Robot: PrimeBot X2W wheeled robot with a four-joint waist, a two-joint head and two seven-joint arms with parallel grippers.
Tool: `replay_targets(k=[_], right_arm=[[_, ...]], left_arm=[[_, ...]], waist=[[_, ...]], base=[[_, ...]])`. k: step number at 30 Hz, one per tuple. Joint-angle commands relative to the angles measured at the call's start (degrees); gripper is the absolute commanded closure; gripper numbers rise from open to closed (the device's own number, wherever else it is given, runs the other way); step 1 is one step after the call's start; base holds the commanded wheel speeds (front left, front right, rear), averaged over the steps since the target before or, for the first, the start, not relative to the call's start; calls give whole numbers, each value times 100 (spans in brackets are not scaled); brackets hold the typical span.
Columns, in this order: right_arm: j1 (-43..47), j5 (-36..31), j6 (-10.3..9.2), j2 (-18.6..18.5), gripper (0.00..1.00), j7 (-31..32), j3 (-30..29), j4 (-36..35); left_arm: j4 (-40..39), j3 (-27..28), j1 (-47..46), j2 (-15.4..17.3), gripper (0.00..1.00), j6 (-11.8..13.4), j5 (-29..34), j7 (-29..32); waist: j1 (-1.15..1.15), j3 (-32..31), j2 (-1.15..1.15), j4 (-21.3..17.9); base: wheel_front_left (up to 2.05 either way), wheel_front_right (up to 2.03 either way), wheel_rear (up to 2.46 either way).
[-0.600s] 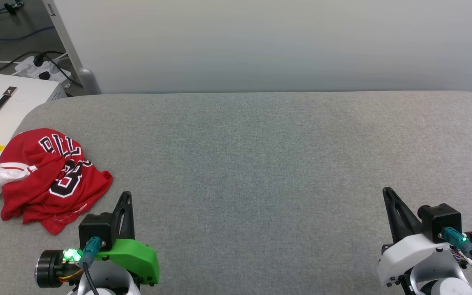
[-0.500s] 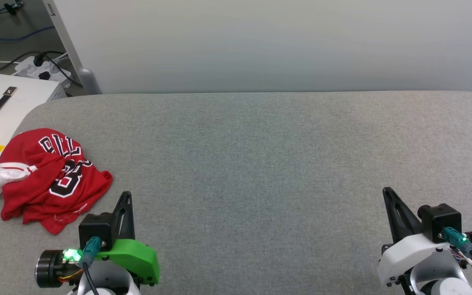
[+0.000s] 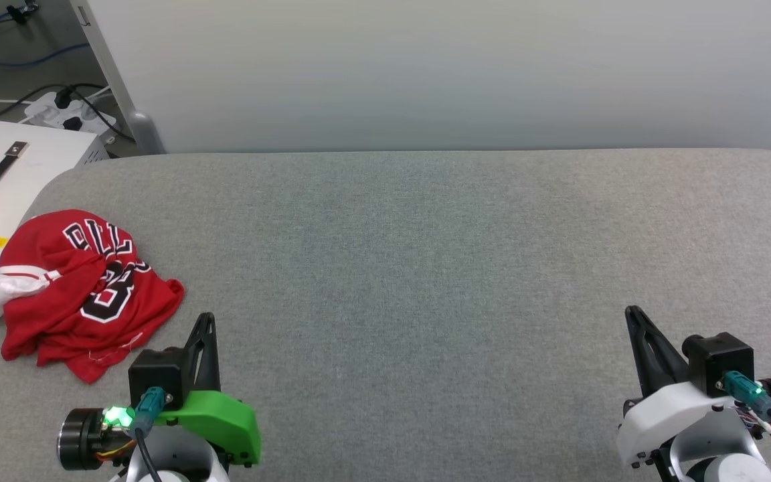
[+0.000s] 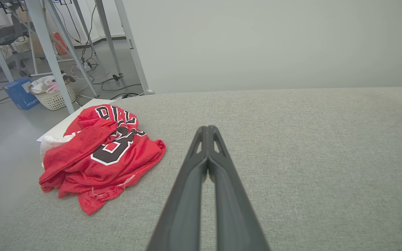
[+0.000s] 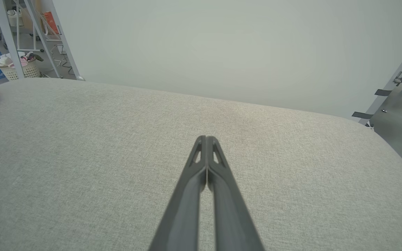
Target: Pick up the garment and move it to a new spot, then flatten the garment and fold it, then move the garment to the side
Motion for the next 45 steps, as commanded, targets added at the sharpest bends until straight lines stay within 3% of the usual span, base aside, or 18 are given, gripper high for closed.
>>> replay_targets(k=[1,20,21,45], right_arm=[[-94,-54,-4,0,100,16,4,-24],[-94,-54,-4,0,100,16,4,-24],[0,0,0,0,0,-1,-2,0],[23,263,-1,0,0,-254,-168,-159]], left_arm=[[-14,7,-100,-27,100,19,54,-5],[-14,7,-100,-27,100,19,54,-5],[0,0,0,0,0,0,-1,-1],[-20,-50,-81,-4,0,93,-182,-258]], waist=[[0,0,0,0],[0,0,0,0],[0,0,0,0],[0,30,0,2]], base=[[0,0,0],[0,0,0],[0,0,0],[0,0,0]])
